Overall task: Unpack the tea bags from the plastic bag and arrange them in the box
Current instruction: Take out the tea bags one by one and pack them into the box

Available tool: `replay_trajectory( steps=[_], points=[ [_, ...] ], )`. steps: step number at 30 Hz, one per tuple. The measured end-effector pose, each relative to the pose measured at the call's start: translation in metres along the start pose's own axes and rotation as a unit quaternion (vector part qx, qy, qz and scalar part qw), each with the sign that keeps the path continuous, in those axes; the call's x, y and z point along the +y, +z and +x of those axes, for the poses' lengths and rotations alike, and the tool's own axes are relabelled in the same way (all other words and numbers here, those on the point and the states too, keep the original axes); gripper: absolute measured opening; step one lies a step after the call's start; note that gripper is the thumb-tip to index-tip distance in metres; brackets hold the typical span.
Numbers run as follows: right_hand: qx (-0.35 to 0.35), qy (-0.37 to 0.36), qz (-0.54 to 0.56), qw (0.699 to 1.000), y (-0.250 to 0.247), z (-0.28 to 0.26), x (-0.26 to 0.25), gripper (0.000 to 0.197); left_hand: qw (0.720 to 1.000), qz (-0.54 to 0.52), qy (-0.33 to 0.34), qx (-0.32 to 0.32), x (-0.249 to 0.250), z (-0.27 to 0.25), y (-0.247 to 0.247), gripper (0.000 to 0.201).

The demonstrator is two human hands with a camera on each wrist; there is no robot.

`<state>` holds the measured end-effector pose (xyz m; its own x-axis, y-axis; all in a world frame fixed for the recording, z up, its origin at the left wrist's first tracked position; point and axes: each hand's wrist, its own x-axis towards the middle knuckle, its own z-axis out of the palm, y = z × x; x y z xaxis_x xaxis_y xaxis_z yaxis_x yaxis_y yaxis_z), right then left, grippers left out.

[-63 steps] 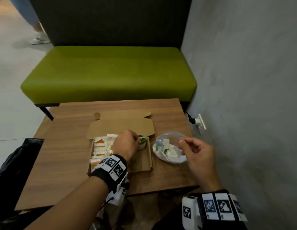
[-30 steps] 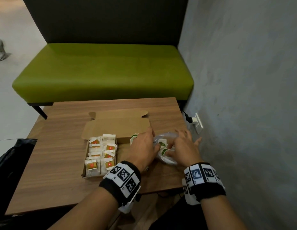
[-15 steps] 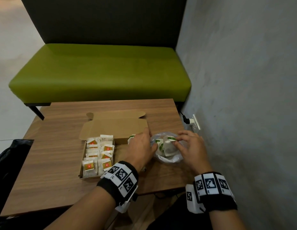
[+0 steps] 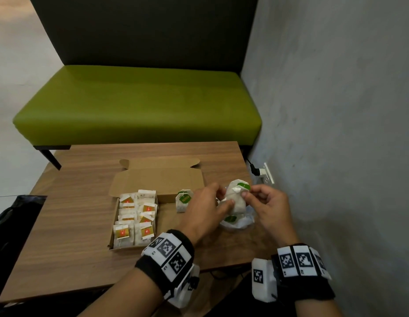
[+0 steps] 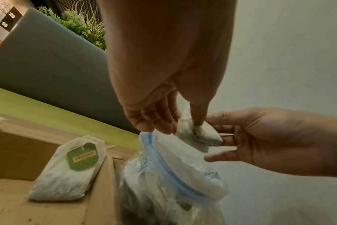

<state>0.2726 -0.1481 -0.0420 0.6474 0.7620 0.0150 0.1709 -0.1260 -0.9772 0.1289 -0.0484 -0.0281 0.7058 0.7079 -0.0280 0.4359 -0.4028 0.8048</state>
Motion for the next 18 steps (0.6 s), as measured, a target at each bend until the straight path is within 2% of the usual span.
replay_trajectory(
  steps=[3, 7, 10, 15, 18],
  points=[
    [-0.001, 0.012, 0.015, 1.000, 0.002, -0.002, 0.001, 0.008, 1.000, -0.008, -0.002, 0.016, -0.003, 0.000, 0.001, 0.015],
    [0.017, 0.011, 0.046, 0.999, -0.001, -0.003, -0.001, 0.004, 1.000, -0.021, -0.019, 0.012, -0.007, -0.003, 0.001, 0.029],
    [0.047, 0.007, 0.070, 0.996, -0.004, -0.003, -0.003, 0.004, 1.000, -0.009, -0.018, 0.003, -0.008, -0.003, 0.001, 0.032],
    [0.077, -0.017, 0.079, 0.994, -0.010, -0.003, -0.013, 0.007, 0.998, 0.057, 0.024, -0.027, -0.003, -0.003, 0.001, 0.040],
    [0.062, -0.013, 0.077, 0.995, -0.012, -0.005, -0.017, 0.006, 0.999, -0.002, 0.042, 0.016, 0.000, -0.005, -0.003, 0.041]
  ],
)
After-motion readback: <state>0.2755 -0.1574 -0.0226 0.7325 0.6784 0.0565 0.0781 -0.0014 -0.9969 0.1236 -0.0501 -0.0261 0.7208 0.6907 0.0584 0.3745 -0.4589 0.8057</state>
